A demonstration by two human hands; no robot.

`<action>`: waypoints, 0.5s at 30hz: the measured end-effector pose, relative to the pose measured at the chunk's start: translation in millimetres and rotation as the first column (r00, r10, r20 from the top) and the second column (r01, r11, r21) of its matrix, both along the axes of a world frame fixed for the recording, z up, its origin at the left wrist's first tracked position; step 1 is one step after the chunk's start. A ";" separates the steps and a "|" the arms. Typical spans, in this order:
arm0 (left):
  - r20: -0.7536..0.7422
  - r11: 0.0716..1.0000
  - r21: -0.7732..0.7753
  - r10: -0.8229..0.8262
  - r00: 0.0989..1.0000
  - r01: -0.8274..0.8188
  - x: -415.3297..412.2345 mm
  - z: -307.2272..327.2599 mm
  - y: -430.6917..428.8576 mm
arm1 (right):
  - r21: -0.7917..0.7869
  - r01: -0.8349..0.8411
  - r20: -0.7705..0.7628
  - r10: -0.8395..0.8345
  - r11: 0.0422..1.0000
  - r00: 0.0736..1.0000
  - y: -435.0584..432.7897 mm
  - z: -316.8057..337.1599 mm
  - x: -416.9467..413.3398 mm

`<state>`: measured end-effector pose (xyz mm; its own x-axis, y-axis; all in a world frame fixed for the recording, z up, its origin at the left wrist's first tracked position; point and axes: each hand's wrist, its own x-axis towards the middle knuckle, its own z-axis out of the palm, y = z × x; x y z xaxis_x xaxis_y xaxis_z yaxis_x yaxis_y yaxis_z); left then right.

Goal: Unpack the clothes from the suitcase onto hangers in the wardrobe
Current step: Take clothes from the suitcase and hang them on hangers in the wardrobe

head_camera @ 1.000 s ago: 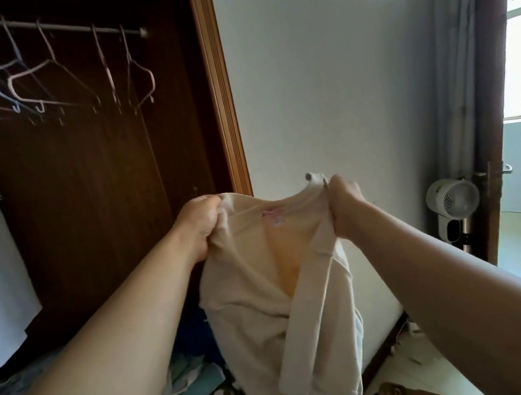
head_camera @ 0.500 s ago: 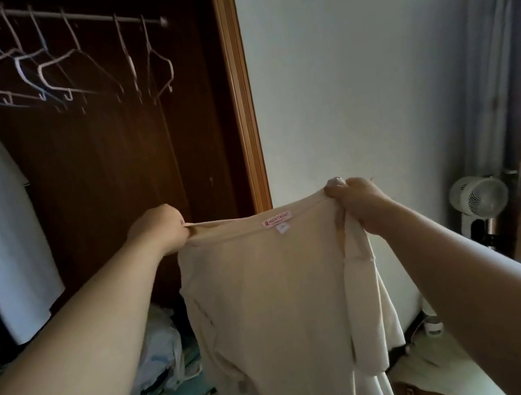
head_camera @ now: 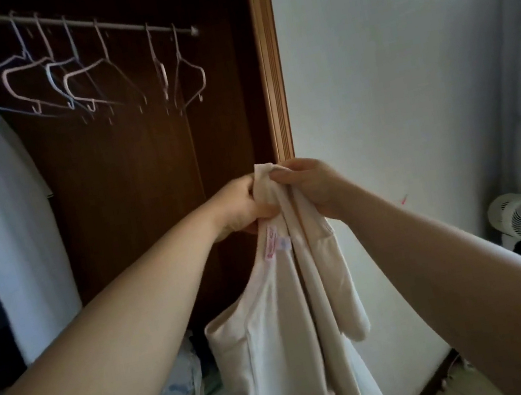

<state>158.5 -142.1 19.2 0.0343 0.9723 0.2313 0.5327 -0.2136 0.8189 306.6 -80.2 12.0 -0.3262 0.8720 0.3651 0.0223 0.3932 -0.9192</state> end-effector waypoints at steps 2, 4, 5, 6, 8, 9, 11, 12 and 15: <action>0.053 0.983 0.066 0.166 0.985 -0.170 -15.1 3.0 21.2 | 0.054 0.131 0.096 -0.135 0.990 0.986 13.8 3.6 -20.4; 0.241 0.952 0.073 0.273 0.931 -0.298 -39.3 13.2 45.9 | 0.020 0.151 0.242 -0.151 0.988 0.958 28.0 13.2 -41.7; 0.328 0.933 0.062 0.318 0.890 -0.356 -49.1 18.3 57.7 | -0.016 0.113 0.330 -0.101 0.994 0.939 31.9 17.4 -49.3; 0.376 0.907 0.056 0.369 0.850 -0.418 -62.2 25.7 72.1 | -0.050 0.064 0.406 -0.038 0.997 0.913 40.3 23.2 -61.5; 0.454 0.860 0.039 0.438 0.776 -0.508 -82.3 38.5 94.6 | -0.077 -0.029 0.511 0.064 0.997 0.857 52.9 31.4 -81.7; 0.489 0.864 0.028 0.427 0.761 -0.503 -91.3 44.8 105.5 | -0.062 -0.066 0.543 0.089 0.996 0.835 60.8 35.4 -92.6; 0.494 0.902 0.011 0.370 0.787 -0.431 -106.7 55.7 121.5 | 0.012 -0.077 0.573 0.056 0.997 0.817 74.8 40.4 -110.6; 0.481 0.917 0.000 0.350 0.804 -0.399 -112.7 60.0 126.1 | 0.082 -0.043 0.578 -0.013 0.996 0.816 81.6 42.9 -117.5; 0.467 0.906 -0.005 0.376 0.800 -0.423 -140.8 72.8 139.6 | 0.198 0.068 0.486 -0.158 0.978 0.859 109.4 53.0 -137.8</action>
